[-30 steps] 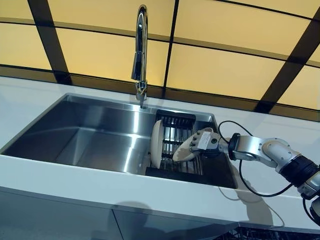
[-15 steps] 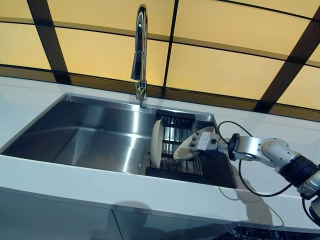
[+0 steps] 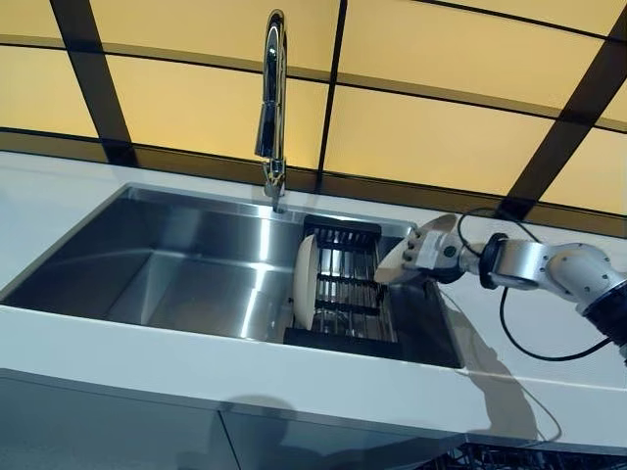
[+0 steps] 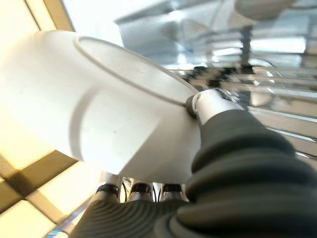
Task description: Take plates into dishwasher
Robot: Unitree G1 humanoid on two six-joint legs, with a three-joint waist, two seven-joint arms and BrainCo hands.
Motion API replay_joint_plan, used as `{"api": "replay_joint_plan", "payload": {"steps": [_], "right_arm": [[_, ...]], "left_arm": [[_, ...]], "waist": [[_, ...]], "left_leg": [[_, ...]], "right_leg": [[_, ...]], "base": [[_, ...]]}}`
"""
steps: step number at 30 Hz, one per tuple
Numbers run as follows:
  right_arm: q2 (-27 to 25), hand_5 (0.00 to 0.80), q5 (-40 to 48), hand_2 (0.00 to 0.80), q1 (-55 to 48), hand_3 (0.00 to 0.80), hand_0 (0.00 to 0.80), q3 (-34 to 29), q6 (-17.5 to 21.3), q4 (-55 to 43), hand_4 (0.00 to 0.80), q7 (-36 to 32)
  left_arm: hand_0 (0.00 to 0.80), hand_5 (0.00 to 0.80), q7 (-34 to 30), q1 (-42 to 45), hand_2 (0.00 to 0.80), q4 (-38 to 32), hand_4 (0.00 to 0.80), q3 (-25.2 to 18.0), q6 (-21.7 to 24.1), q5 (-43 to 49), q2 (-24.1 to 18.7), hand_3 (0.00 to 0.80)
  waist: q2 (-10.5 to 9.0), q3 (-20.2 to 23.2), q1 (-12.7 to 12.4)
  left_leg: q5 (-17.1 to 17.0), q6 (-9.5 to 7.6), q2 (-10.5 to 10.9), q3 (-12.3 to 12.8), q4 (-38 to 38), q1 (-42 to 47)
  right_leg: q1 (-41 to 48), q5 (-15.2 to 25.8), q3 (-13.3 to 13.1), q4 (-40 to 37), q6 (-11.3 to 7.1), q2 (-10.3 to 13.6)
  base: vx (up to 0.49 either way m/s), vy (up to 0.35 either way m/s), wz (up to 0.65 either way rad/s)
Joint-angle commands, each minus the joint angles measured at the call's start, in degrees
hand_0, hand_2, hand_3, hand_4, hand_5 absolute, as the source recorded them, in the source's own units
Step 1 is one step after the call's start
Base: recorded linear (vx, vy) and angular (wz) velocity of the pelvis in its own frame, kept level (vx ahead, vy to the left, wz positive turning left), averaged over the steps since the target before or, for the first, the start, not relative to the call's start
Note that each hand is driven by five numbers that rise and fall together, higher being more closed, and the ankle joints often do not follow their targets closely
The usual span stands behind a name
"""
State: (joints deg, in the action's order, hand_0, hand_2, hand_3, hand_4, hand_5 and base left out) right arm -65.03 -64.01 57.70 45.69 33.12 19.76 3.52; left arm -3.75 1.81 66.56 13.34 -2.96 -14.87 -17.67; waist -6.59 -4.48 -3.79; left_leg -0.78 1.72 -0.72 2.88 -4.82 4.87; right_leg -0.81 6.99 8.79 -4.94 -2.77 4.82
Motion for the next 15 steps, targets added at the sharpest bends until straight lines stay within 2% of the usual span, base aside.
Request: {"api": "replay_joint_plan", "payload": {"steps": [1, 7, 9, 13, 15], "right_arm": [[-3.01, 0.8, 4.77, 0.8, 8.32, 0.8, 0.8, 3.53, -6.23, 3.27, 0.8, 2.9], [-5.64, 0.8, 13.2, 0.8, 9.52, 0.8, 0.8, 2.64, -10.14, 5.71, 0.8, 3.52], [-6.93, 0.8, 20.54, 0.8, 9.15, 0.8, 0.8, 1.45, -12.94, 6.75, 0.8, 2.74], [-7.34, 0.8, 29.57, 0.8, 8.25, 0.8, 0.8, -0.68, -15.57, 8.06, 0.8, 1.83], [-7.56, 0.8, 38.0, 0.8, 7.08, 0.8, 0.8, -3.28, -17.09, 9.44, 0.8, 0.27]], "left_arm": [[0.0, 0.0, 0.38, -1.09, 0.0, 1.54, 0.0, 0.17, 0.47, -1.67, -0.42, 0.0], [0.0, 0.0, 0.55, -1.25, 0.0, 1.63, 0.0, -0.01, 0.49, -2.05, -0.43, 0.0], [0.0, 0.0, 0.74, -1.28, 0.0, 1.56, 0.0, -0.08, 0.57, -1.84, -0.51, 0.0], [0.0, 0.0, 0.96, -1.68, 0.0, 1.94, 0.0, -0.25, 0.2, -2.88, -0.48, 0.0], [0.0, 0.0, 1.37, -2.09, 0.0, 2.37, 0.0, -0.41, -0.07, -3.32, -0.36, 0.0]], "waist": [[-1.47, 2.47, -0.2], [-1.6, 3.03, 0.82], [-1.63, 3.33, 1.33], [-1.6, 3.45, 1.87], [-1.48, 3.47, 2.38]], "left_leg": [[0.03, -1.47, 1.75, -0.94, -0.18, -2.19], [0.36, -1.59, 1.79, -0.7, -0.18, -1.88], [0.58, -1.71, 1.89, -0.58, -0.18, -1.74], [0.66, -1.81, 1.97, -0.4, -0.18, -1.57], [0.82, -1.92, 2.03, -0.13, -0.18, -1.35]], "right_leg": [[3.14, -2.12, 0.4, 0.79, -4.13, 0.09], [3.1, -2.08, -0.51, 0.8, -4.15, -0.13], [2.98, -2.03, -1.1, 0.85, -4.19, -0.2], [2.89, -1.88, -1.63, 0.96, -4.21, -0.27], [2.87, -1.83, -2.07, 1.17, -4.19, -0.29]], "base": [[0.0, 0.0, 0.0], [-0.002, 0.004, -0.01], [-0.014, 0.016, 0.0], [-0.016, 0.017, -0.02], [-0.029, 0.037, -0.01]]}}
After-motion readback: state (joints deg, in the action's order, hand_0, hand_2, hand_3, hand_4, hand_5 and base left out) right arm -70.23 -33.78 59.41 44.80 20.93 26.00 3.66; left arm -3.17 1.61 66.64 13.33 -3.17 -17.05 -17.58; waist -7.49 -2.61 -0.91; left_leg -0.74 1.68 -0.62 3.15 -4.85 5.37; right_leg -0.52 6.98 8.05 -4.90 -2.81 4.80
